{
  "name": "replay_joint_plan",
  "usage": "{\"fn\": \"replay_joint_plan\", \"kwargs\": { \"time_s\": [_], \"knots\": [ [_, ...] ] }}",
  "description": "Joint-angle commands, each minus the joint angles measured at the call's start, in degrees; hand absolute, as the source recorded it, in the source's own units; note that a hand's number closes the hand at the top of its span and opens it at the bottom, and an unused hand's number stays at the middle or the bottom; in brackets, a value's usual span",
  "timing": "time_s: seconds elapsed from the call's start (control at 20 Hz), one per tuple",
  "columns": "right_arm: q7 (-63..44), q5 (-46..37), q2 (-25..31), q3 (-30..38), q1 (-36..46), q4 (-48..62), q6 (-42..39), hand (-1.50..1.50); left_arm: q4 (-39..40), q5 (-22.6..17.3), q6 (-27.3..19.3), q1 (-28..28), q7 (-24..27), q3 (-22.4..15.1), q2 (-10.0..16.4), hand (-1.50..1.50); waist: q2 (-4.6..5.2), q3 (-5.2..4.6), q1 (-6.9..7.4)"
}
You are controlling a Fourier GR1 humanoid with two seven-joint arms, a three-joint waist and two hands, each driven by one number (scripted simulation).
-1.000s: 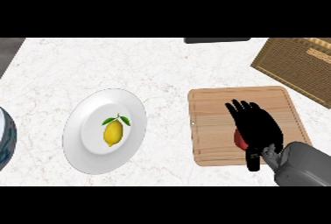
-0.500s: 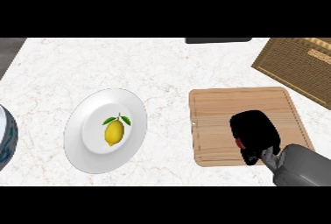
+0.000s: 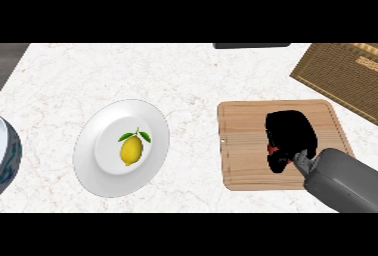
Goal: Pick the bell pepper from the cutting board and place it in the basket
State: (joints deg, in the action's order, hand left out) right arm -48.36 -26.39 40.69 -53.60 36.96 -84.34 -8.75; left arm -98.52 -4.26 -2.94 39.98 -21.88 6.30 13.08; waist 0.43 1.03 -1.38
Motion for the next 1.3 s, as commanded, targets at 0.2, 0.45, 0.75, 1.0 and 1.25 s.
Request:
{"fn": "replay_joint_plan", "kwargs": {
  "time_s": [0.2, 0.45, 0.75, 1.0, 1.25],
  "knots": [
    [-16.0, 2.32, -10.61, 14.07, 7.61, 15.66, 9.02, 1.5, -3.7, -0.09, 3.78, -11.85, 3.91, -5.24, -0.27, 0.0, 1.37, -1.22, 0.56],
    [-15.48, 1.22, -15.13, 26.64, 15.28, 14.91, 25.49, 1.5, -3.44, -0.58, 4.0, -9.93, 2.98, -4.65, -0.52, 0.0, 0.29, -0.83, -0.99],
    [-15.29, -7.79, -14.02, 33.35, 23.51, 19.3, 36.08, 1.5, -3.08, 0.05, 4.92, -10.8, 3.27, -5.77, -0.81, 0.0, 0.14, -1.29, -0.45],
    [-17.22, -12.69, -12.61, 37.38, 28.88, 25.5, 37.18, 1.5, -1.95, 0.37, 4.6, -13.23, 2.79, -4.92, -0.68, 0.0, 0.24, -1.49, -0.87],
    [-18.5, -16.52, -10.75, 40.75, 34.16, 30.65, 36.82, 1.5, -1.79, -0.01, 5.23, -13.31, 2.79, -4.92, -1.22, 0.0, 0.05, -1.52, -0.61]
  ]
}}
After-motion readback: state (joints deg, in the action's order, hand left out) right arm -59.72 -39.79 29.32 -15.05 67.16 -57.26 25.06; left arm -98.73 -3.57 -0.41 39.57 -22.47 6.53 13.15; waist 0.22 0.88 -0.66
